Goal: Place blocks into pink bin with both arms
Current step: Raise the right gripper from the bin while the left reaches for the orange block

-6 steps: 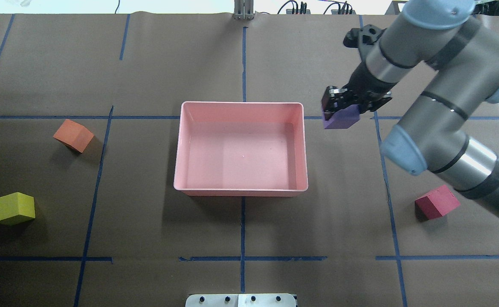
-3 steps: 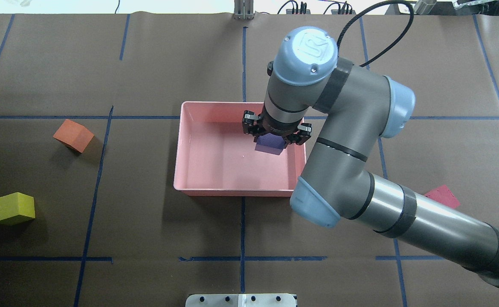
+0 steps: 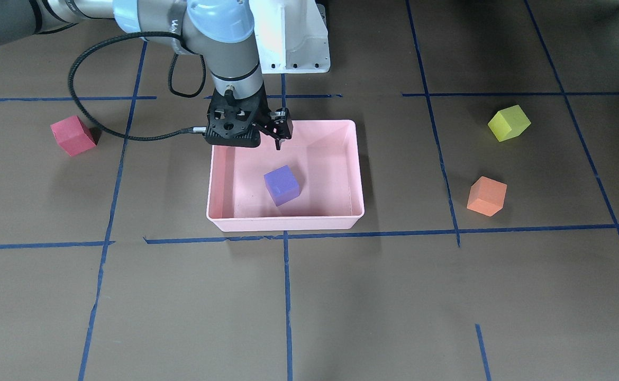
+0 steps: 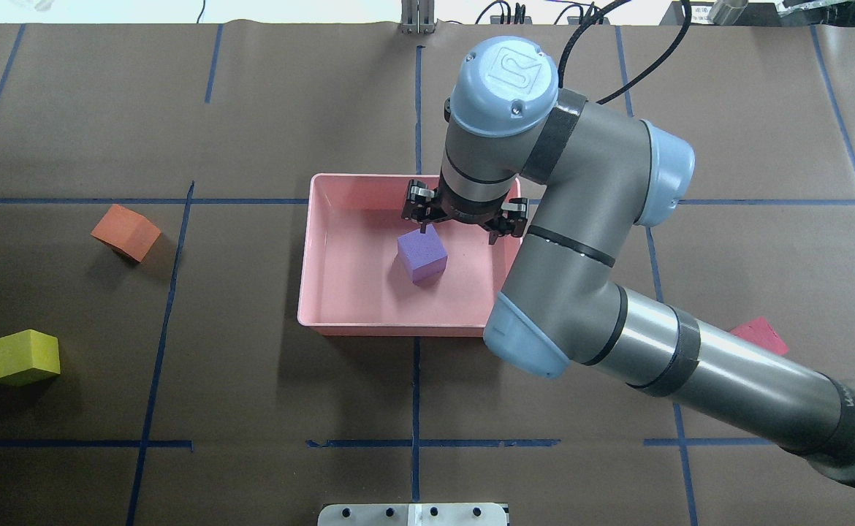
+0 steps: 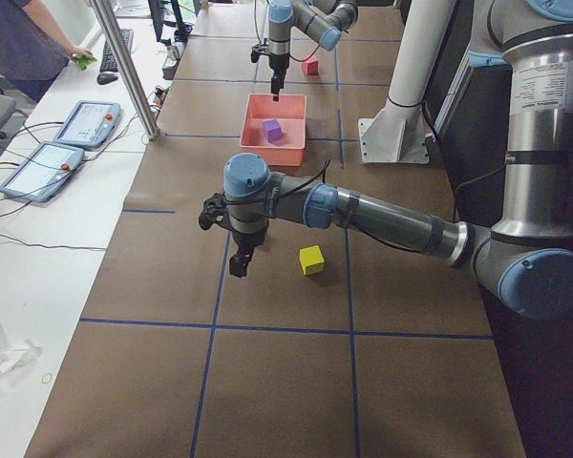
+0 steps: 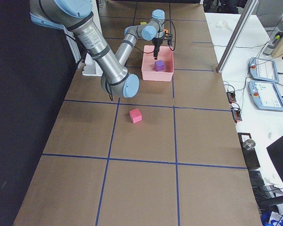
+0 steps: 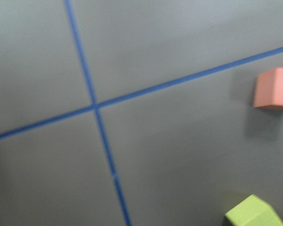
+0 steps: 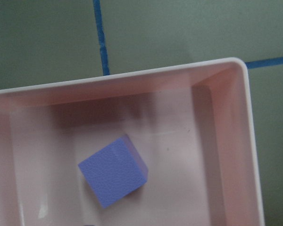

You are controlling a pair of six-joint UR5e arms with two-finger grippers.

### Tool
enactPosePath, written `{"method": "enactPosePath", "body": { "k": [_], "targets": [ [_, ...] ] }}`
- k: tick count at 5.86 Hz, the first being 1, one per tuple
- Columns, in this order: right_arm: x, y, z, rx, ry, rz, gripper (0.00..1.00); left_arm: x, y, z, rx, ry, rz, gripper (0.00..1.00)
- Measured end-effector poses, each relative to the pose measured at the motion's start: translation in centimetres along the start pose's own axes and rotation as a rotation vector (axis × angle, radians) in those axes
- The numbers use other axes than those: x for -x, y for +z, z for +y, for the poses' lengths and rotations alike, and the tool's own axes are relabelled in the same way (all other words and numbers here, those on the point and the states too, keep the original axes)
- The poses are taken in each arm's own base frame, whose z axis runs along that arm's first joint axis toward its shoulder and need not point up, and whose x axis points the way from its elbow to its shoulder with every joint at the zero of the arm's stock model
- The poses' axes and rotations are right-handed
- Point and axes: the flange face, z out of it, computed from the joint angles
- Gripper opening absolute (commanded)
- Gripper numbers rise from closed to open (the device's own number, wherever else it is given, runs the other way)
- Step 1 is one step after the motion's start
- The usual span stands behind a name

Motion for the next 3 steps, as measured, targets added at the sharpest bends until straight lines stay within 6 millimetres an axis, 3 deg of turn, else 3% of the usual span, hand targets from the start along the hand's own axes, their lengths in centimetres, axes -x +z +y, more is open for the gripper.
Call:
{"method": "enactPosePath", "body": {
  "k": [1, 3],
  "targets": [
    [-3.4, -0.5, -2.6, 0.012, -0.063, 0.007, 1.0, -2.0, 2.3, -1.3, -0.01, 0.061, 0.022, 1.0],
    [-11.5, -2.3, -7.6, 0.041, -0.182, 0.002, 1.0, -8.8, 9.3, -4.7, 0.054, 0.118, 0.089, 1.0]
  ]
}}
